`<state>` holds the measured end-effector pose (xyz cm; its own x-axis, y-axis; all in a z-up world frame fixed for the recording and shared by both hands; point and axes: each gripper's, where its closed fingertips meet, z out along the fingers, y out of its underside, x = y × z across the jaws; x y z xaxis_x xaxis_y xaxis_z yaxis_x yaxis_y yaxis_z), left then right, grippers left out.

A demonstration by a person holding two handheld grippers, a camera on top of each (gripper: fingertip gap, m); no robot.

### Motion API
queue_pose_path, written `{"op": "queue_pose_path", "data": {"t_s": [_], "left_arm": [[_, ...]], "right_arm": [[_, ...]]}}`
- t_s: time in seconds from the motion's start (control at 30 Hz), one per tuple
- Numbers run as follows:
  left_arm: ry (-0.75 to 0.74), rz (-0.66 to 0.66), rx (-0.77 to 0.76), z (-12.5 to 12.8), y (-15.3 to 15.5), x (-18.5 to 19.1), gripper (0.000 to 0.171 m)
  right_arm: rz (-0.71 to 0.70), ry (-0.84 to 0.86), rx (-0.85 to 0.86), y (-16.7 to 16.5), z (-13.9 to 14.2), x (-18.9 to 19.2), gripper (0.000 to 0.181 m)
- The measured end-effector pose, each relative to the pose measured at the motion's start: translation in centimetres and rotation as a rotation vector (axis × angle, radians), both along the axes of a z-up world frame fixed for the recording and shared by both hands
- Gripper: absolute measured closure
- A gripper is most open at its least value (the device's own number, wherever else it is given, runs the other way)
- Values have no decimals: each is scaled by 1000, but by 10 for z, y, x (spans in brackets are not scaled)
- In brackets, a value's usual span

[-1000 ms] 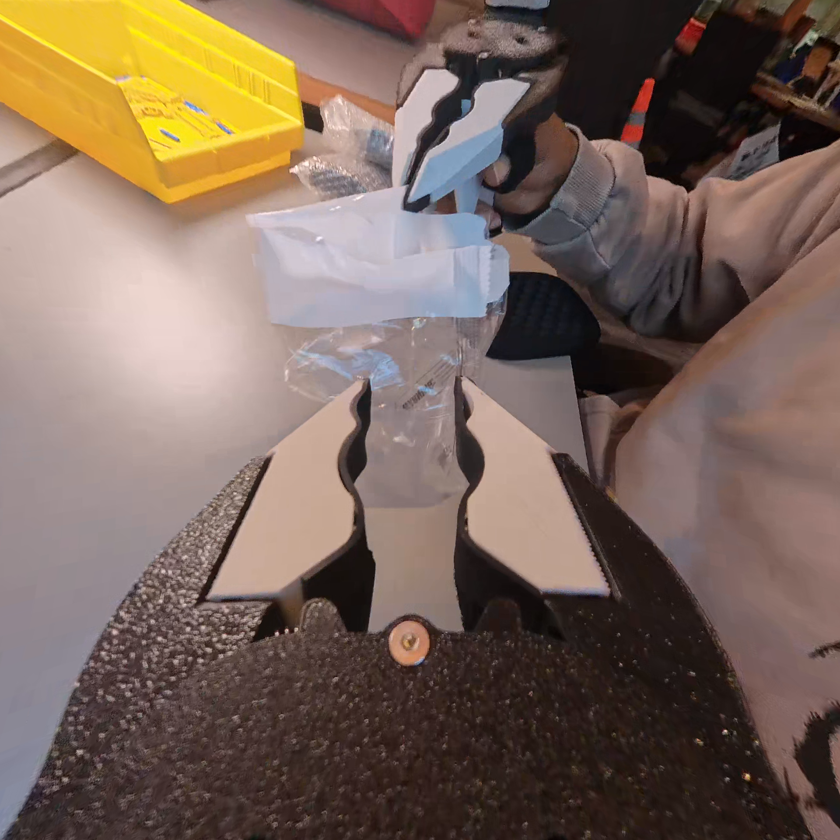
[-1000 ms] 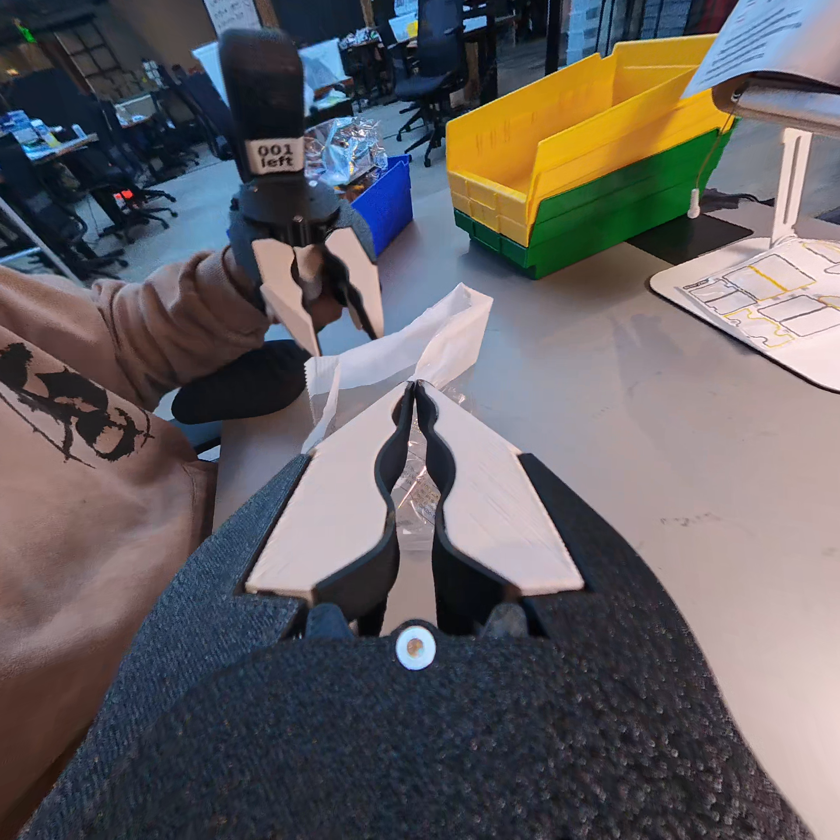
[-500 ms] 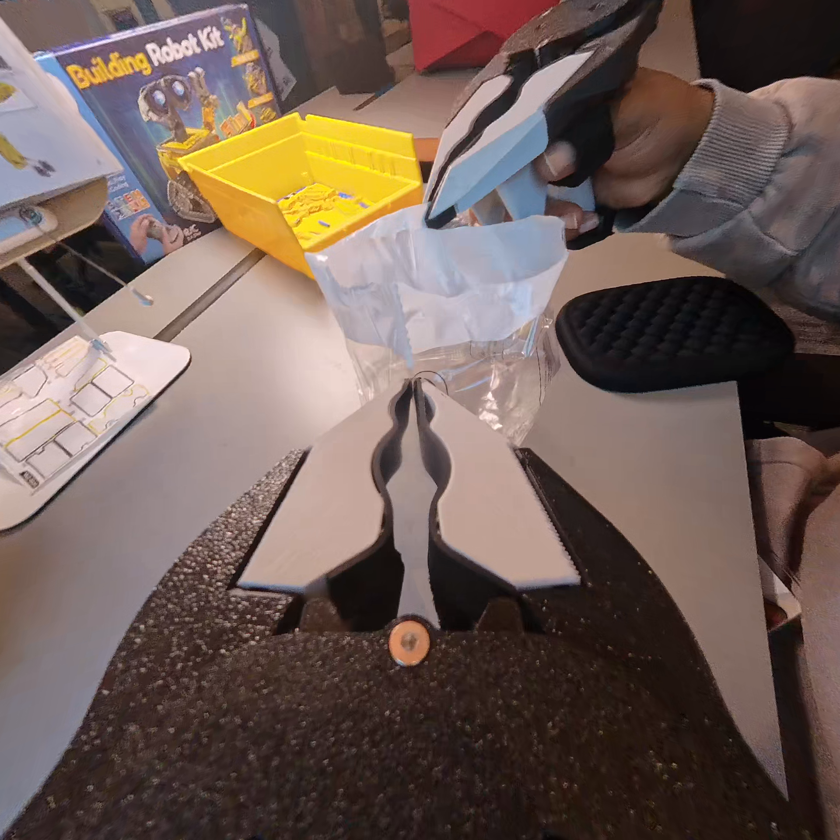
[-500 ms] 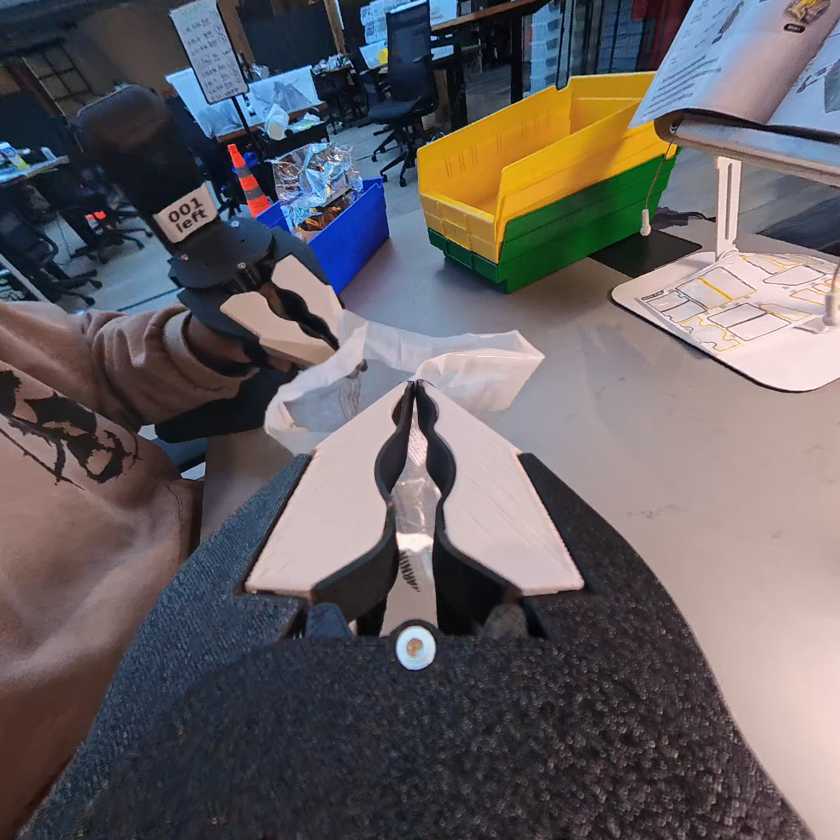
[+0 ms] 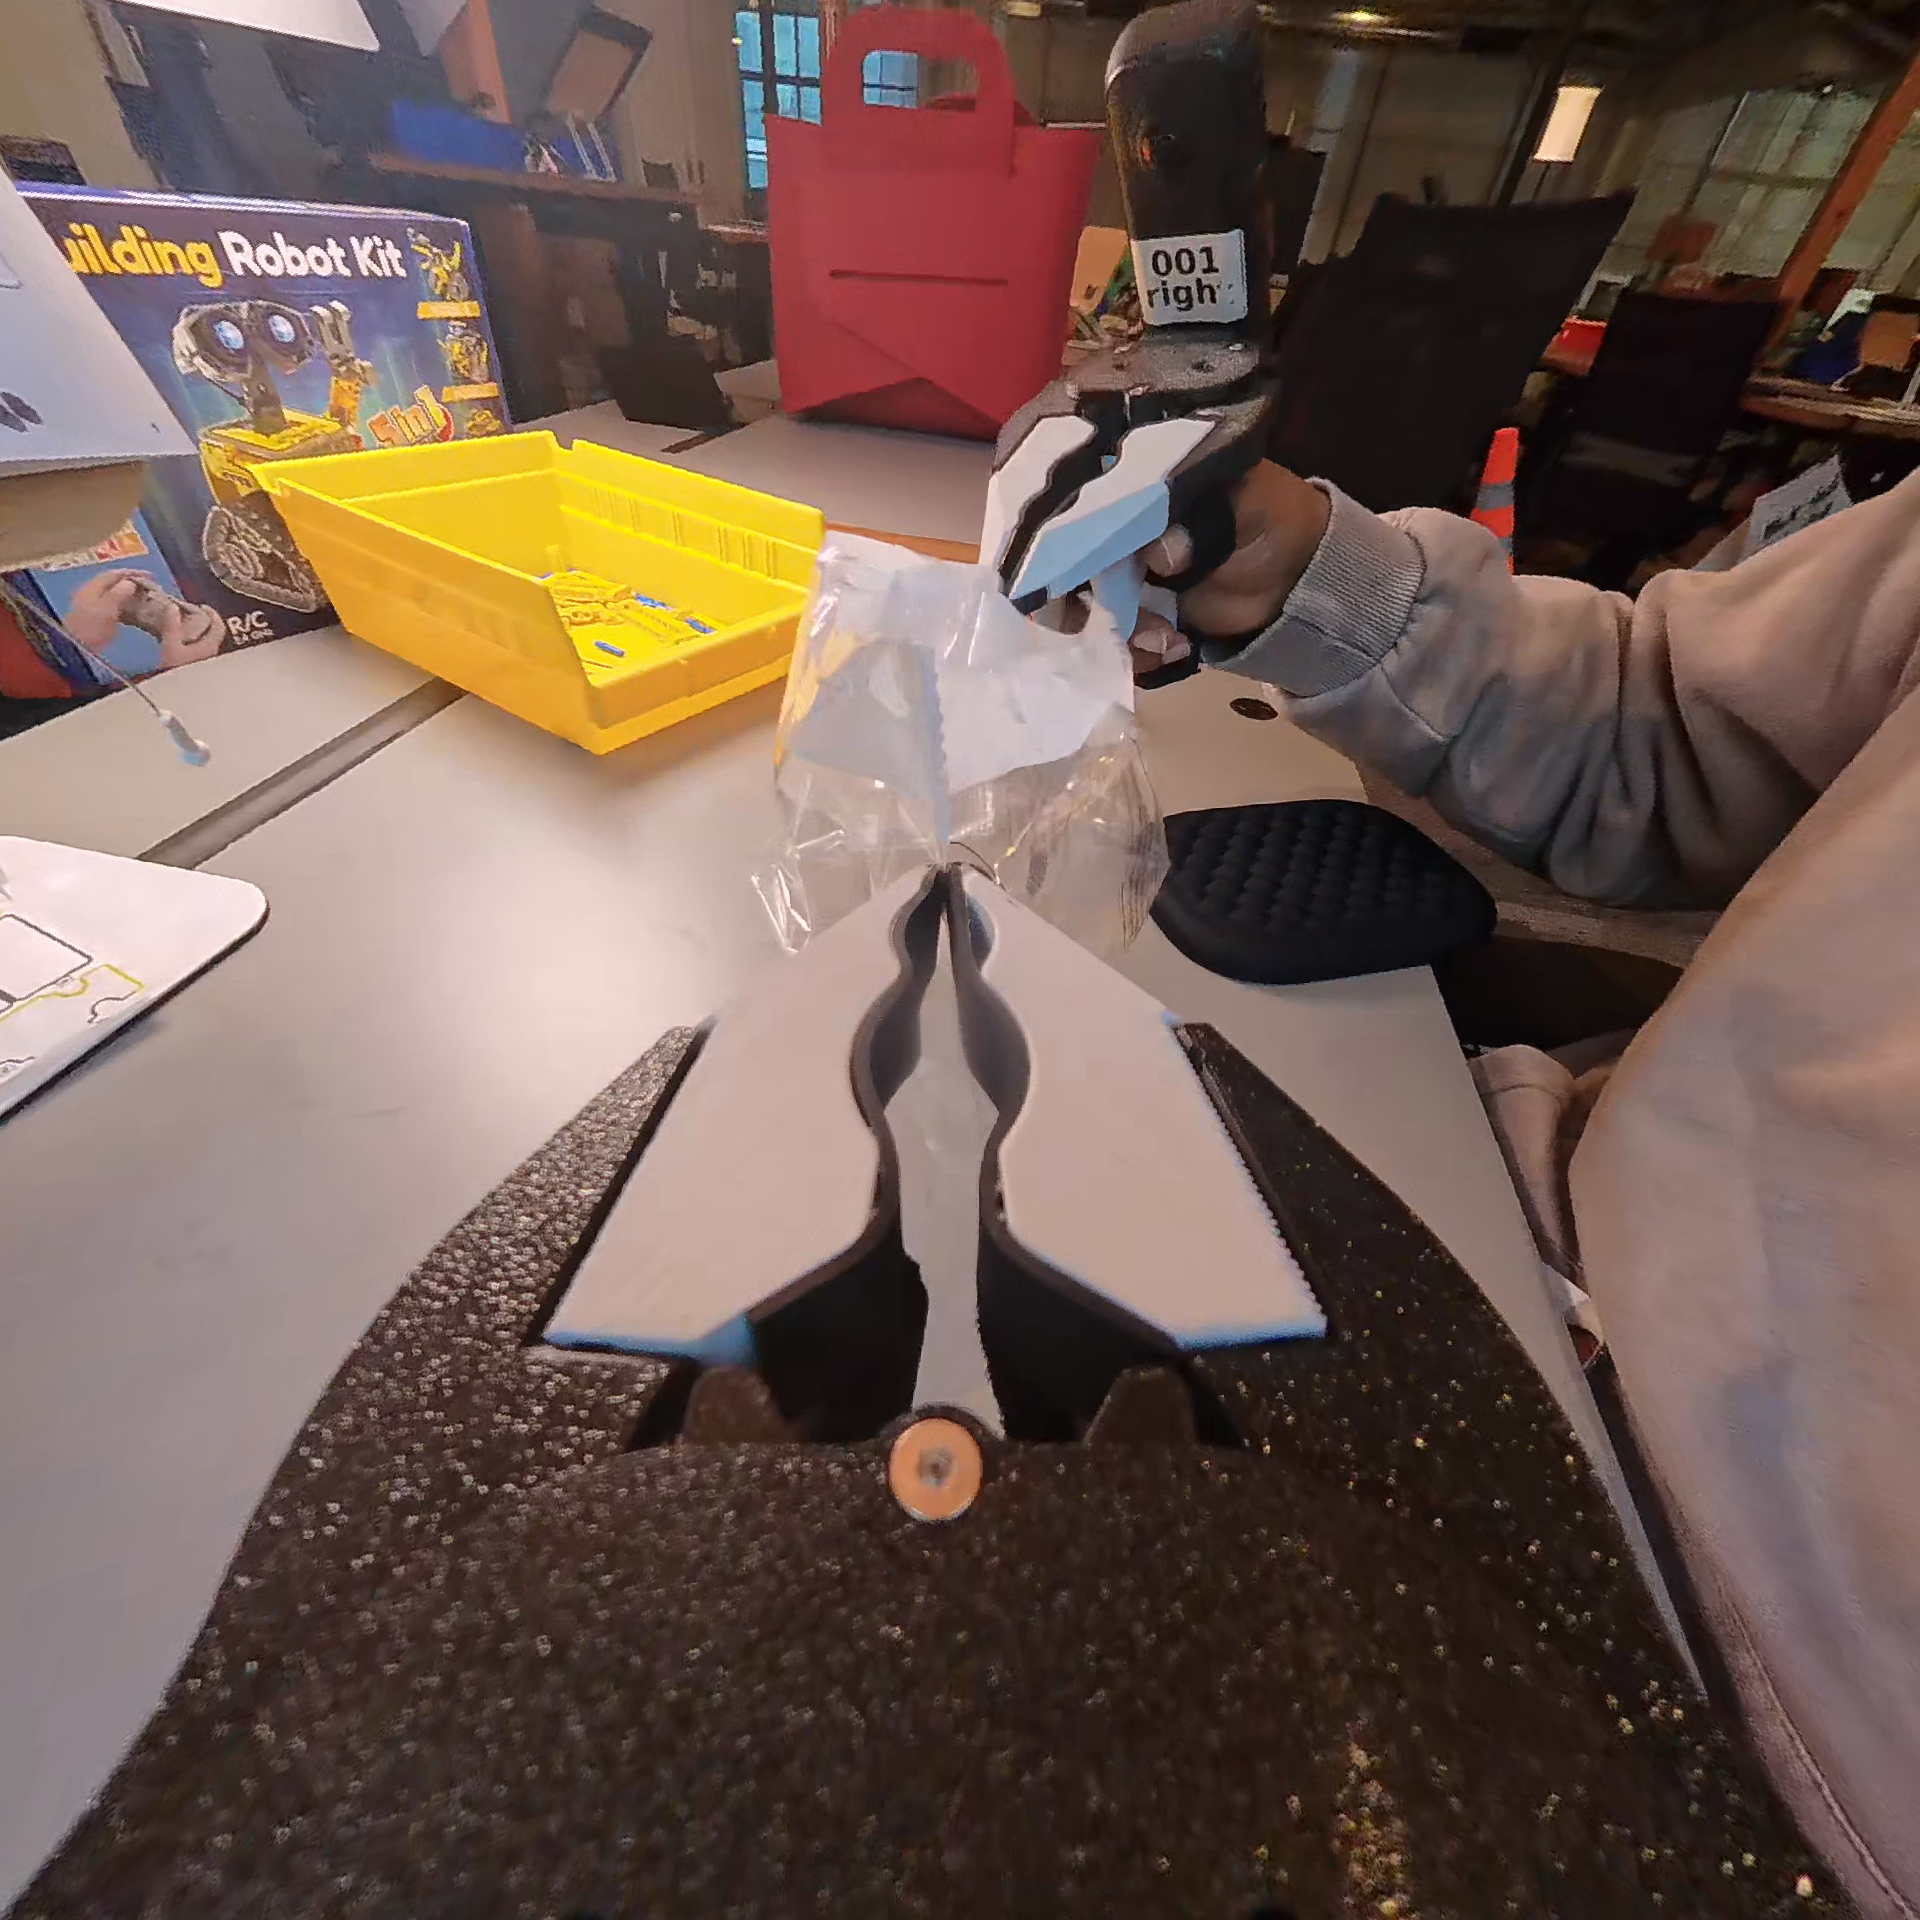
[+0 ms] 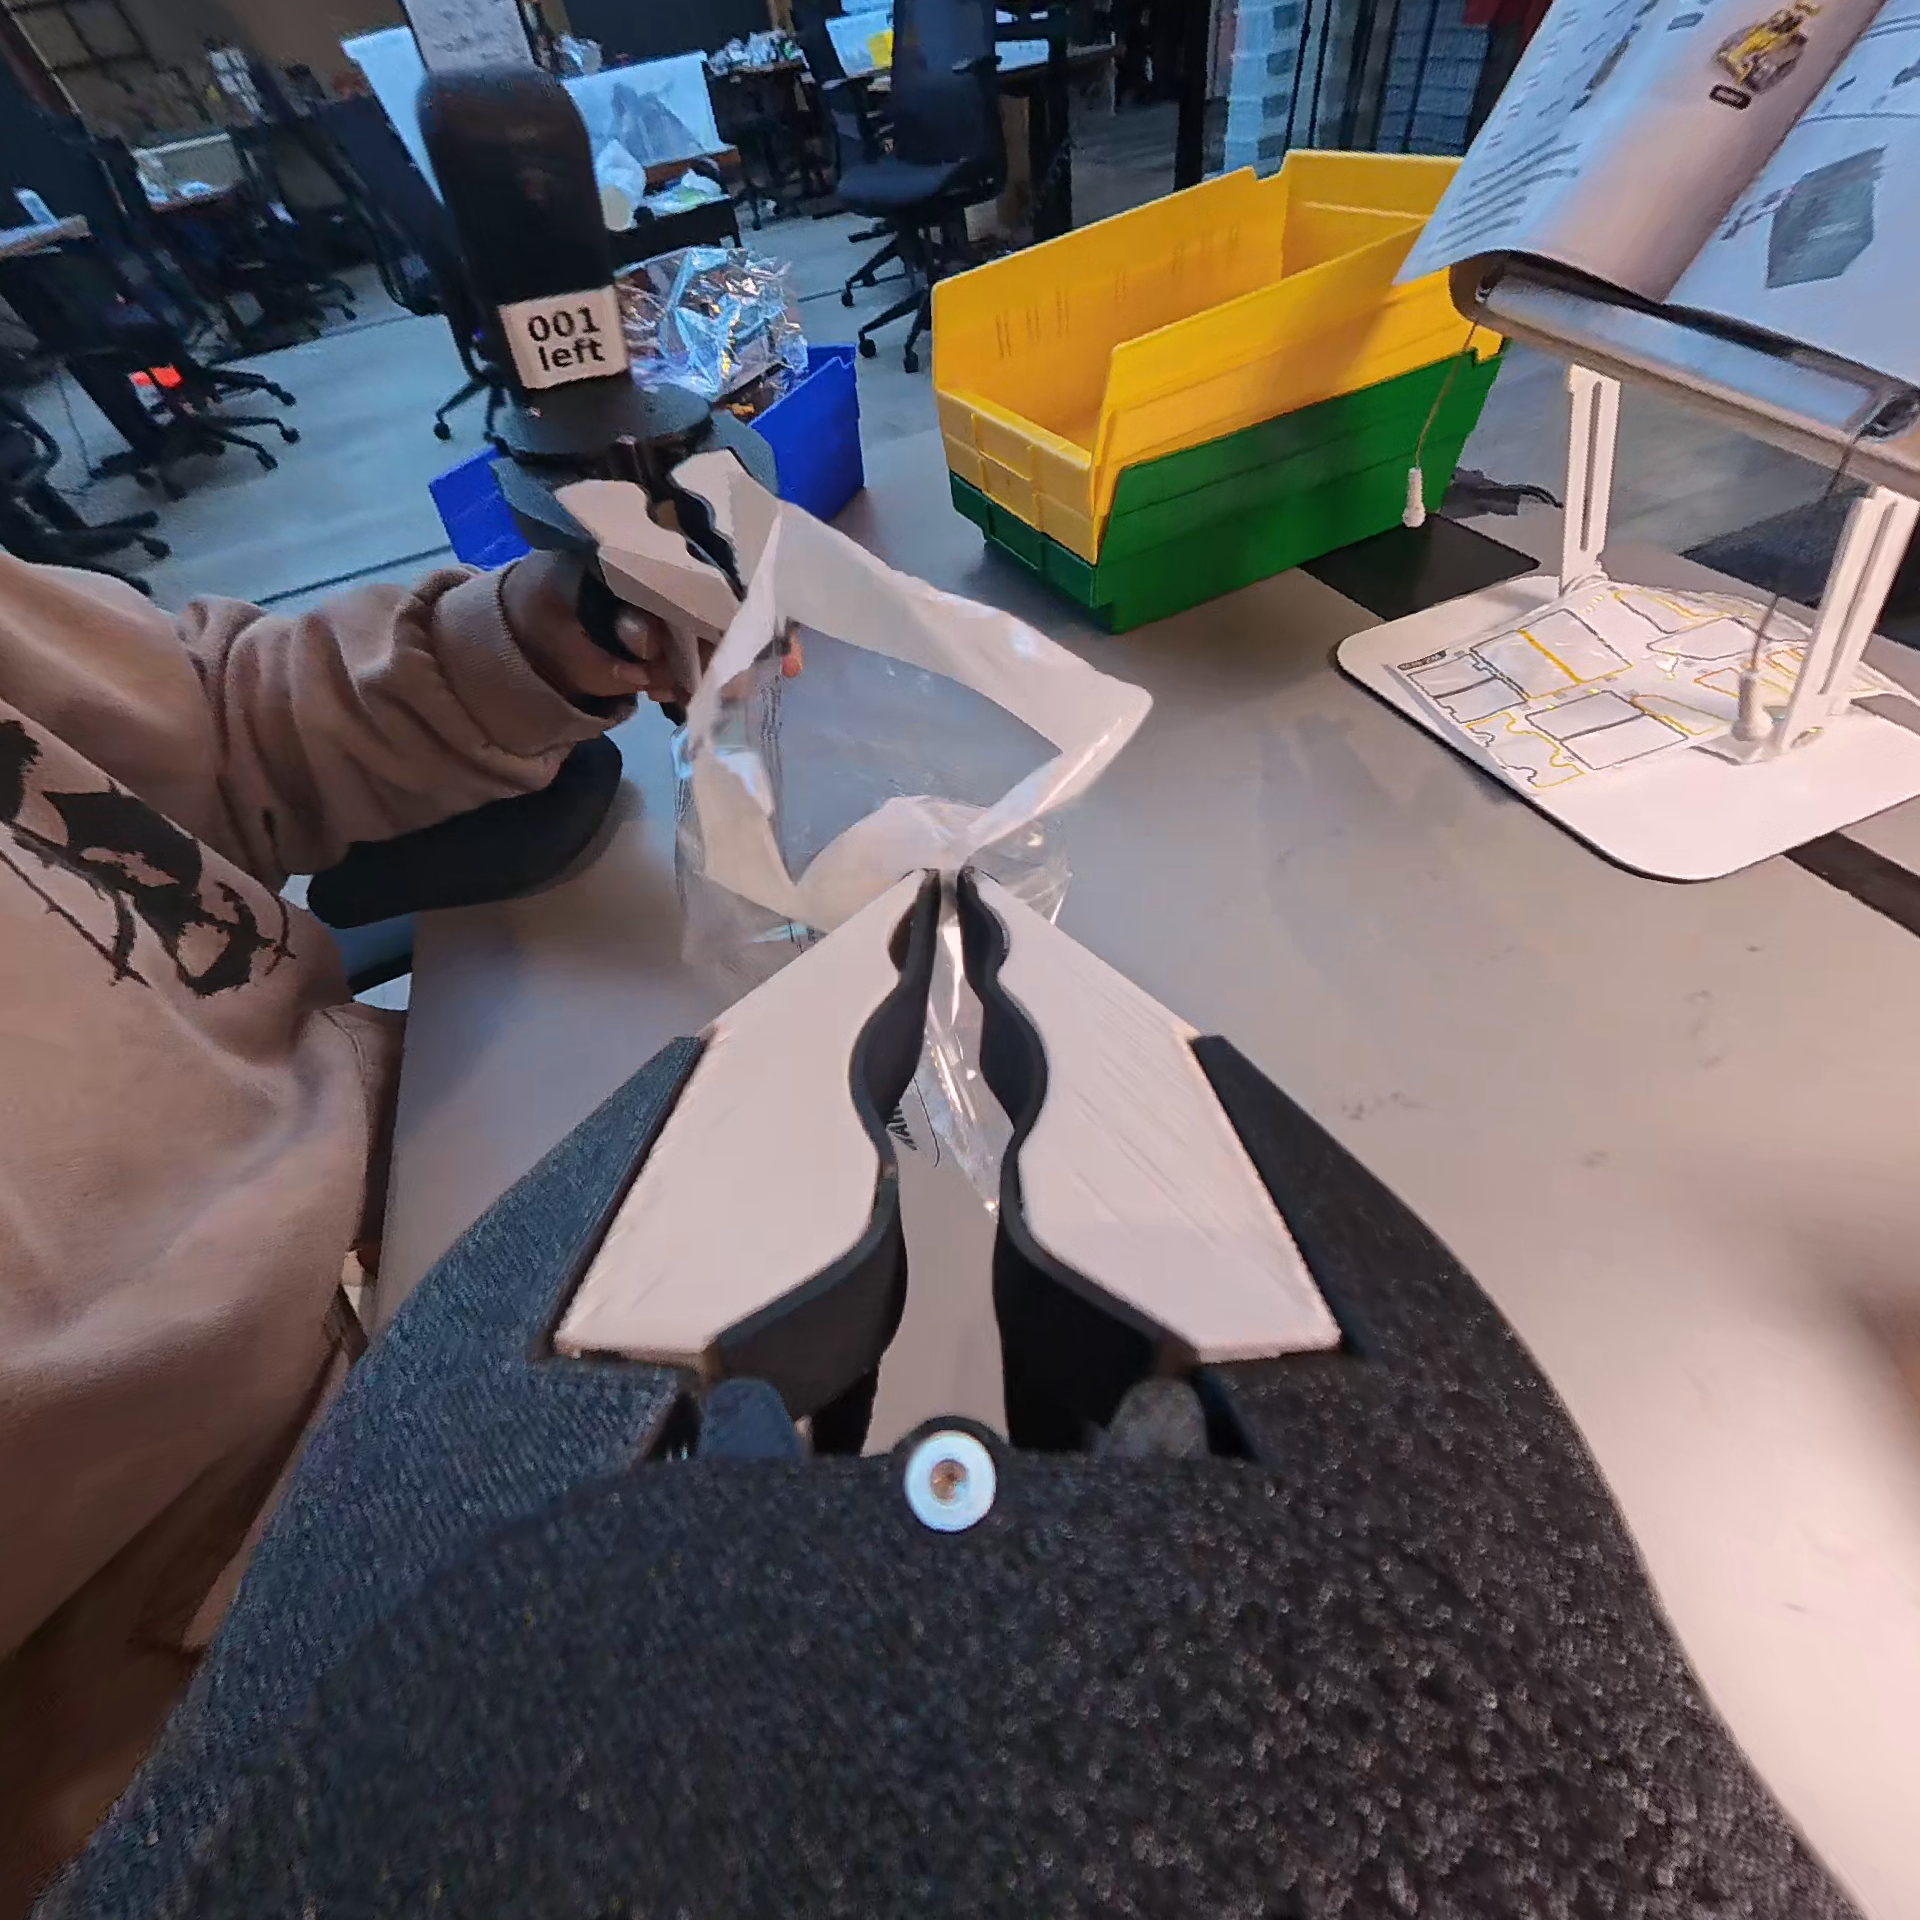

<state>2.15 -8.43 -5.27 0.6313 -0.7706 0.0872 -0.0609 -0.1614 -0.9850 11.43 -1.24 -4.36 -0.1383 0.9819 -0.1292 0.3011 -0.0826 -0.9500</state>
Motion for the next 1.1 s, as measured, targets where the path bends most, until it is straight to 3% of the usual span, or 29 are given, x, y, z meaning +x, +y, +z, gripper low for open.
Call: {"op": "queue_pose_path", "data": {"t_s": [0.17,0.4,0.5,0.63,0.77,0.87,1.03,1.1], "left_arm": [[9,-18,-25,-10,-1,-2,171],[-9,8,-39,-10,2,-13,171],[-1,22,-50,-12,4,-15,171],[12,43,-72,-17,9,-17,171],[43,94,-94,-24,14,-23,171],[79,132,-123,-30,17,-29,171],[-14,96,-233,-37,15,-26,171],[-46,71,-264,-41,15,-23,171]], "right_arm": [[36,63,-25,4,19,0,145],[-115,58,8,56,30,33,142],[-81,47,45,49,27,38,150],[55,-24,199,15,7,29,154],[11,-84,248,25,-2,23,151],[-159,-127,227,83,-1,37,147],[-663,-287,214,254,-1,120,147],[-802,-384,134,311,-12,159,143]]}}
